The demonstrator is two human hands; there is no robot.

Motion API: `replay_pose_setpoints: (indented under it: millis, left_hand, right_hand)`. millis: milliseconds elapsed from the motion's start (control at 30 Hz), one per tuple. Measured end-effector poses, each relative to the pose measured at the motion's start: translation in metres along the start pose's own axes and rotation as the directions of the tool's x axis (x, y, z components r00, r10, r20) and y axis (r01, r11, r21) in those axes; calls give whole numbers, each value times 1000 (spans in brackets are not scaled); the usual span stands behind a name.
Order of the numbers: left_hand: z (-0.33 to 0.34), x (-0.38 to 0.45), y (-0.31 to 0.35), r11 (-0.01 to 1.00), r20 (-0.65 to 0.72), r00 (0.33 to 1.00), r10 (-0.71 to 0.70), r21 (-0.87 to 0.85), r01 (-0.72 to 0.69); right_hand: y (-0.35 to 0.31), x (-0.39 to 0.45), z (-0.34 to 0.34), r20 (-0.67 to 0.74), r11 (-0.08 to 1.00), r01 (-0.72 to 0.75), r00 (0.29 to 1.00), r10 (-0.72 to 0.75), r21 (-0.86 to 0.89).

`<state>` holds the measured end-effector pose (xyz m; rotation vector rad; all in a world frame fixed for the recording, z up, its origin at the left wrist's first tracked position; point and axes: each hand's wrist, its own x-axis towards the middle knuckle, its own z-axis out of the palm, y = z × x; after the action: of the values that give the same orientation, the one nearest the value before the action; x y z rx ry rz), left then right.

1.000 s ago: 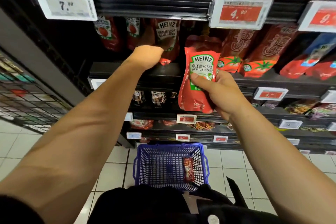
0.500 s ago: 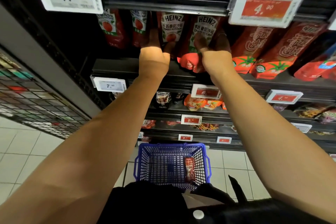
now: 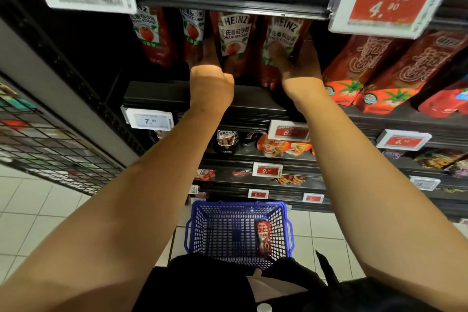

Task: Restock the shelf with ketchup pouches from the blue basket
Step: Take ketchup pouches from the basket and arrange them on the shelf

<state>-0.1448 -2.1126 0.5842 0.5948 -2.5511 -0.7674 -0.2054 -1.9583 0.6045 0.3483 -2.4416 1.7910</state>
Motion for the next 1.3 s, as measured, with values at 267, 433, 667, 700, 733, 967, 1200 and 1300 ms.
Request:
replay_pose_setpoints:
  millis: [267, 433, 667, 700, 733, 967, 1200, 1300]
  left_hand:
    - [-1, -7, 5, 987, -85, 996, 17, -159, -30]
    - [3, -8, 6, 993, -116, 992, 40, -104, -52]
    - [-5, -11, 5, 992, -114, 993, -11, -129, -4]
    - [-8, -12, 3, 991, -153, 987, -53, -128, 33]
    - [-12, -13, 0, 987, -228, 967, -116, -135, 86]
    - [-42, 10, -39, 893, -271, 856, -441, -225, 389]
    - [-36, 21, -42, 917, -276, 877, -395, -54, 396]
    - [-38, 23, -41, 917, -272, 878, -393, -38, 398]
  right_hand:
    - [13, -3, 15, -229, 996, -20, 973, 39, 84]
    - [9, 3, 19, -201, 996, -89, 976, 88, 4]
    - [-6, -27, 22, -228, 963, -161, 967, 112, -214]
    - [-8, -35, 24, -230, 969, -152, 967, 105, -196]
    - [-10, -43, 26, -240, 971, -142, 966, 94, -190]
    - [-20, -52, 61, -275, 819, -355, 928, 251, -451]
    - [-23, -34, 73, -344, 718, -430, 898, 275, -548]
    - [-24, -37, 75, -383, 724, -430, 891, 244, -540]
